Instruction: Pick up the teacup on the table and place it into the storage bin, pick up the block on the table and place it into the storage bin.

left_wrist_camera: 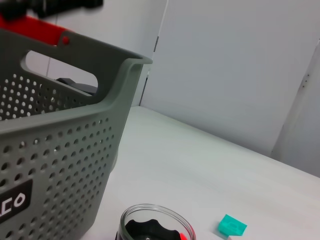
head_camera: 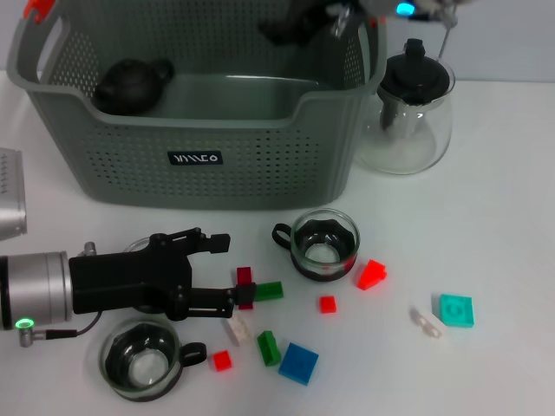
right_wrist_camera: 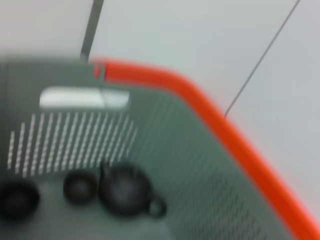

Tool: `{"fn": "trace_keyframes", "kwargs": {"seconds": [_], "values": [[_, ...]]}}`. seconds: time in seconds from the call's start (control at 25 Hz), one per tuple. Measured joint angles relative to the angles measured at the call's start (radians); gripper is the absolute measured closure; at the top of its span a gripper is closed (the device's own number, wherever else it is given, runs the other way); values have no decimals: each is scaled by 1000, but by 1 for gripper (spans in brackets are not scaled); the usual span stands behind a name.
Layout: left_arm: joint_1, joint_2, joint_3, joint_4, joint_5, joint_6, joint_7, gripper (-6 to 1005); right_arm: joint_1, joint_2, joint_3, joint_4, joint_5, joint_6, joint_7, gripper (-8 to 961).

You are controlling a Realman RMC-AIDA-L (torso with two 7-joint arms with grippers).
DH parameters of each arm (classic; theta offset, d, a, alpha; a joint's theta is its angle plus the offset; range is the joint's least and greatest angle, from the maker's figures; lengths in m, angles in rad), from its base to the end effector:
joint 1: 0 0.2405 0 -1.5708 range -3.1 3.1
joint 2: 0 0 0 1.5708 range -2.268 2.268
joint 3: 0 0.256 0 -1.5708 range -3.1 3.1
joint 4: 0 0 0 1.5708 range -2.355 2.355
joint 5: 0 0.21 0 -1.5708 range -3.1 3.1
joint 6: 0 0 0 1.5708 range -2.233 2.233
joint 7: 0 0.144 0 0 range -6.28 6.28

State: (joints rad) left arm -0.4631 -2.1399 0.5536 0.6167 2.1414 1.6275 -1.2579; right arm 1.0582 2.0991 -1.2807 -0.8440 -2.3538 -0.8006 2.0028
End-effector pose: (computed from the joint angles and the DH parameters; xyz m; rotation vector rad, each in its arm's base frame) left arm -0.2836 0.2880 -0.0257 -2.7535 -0.6695 -0.7295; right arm 0.0430 0.4775 -0.0352 -2.4979 0.0488 0.0602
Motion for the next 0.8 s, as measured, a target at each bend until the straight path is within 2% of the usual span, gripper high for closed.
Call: {"fn": "trace_keyframes", "kwargs": {"seconds": [0.12,0.36,0.44,0.48,0.64,0.8], "values": [[-1,0,0,0,0,3,-1,80,-61,0,-1,-159,51,-53,24,360],[-4,2,0,0,0,8,-2,80,-207,-6,10,-437,272,-175,-6,229],[-4,2,0,0,0,8,-2,80,-260,-7,19,-508,353,-236,-44,120],[-4,2,0,0,0,8,-2,80,-285,-7,26,-536,400,-271,-70,65],[-5,2,0,0,0,8,-2,80,-360,-12,90,-584,568,-470,-152,64],[-5,3,0,0,0,9,-1,80,-380,-18,192,-584,593,-702,-167,62]]}}
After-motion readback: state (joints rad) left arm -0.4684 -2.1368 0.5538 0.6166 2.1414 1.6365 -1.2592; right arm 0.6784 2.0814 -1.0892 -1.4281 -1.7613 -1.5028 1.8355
